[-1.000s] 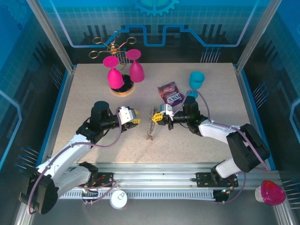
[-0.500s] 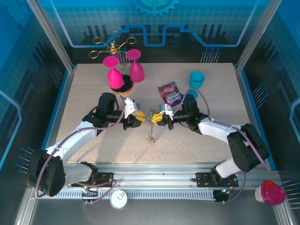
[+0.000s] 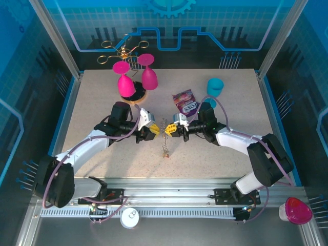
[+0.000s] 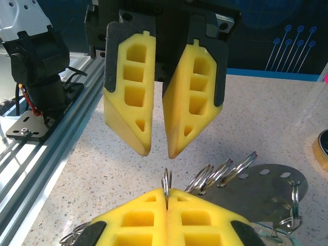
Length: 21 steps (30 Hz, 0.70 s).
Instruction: Put the keys on the keyring
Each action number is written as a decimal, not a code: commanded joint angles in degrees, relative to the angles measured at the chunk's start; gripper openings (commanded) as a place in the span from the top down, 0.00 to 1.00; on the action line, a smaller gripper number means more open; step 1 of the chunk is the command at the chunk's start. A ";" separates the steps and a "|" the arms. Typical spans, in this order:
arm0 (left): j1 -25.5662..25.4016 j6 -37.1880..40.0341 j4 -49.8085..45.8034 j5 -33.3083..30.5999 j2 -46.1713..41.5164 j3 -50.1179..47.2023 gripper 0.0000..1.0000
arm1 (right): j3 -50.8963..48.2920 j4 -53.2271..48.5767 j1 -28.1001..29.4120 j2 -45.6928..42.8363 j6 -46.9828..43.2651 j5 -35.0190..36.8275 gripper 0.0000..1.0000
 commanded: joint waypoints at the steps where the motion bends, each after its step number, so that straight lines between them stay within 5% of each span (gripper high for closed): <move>1: 0.23 1.14 2.94 3.04 0.68 0.00 0.82 | 2.28 -0.79 0.80 0.49 -1.45 -1.65 1.00; 7: -0.02 3.38 2.06 4.50 0.69 -0.85 0.93 | 2.47 -1.29 1.03 0.53 -2.11 -1.08 1.00; 21: -0.91 4.31 2.79 2.54 1.30 -1.04 0.84 | 3.11 -1.56 1.94 0.67 -2.62 -1.13 1.00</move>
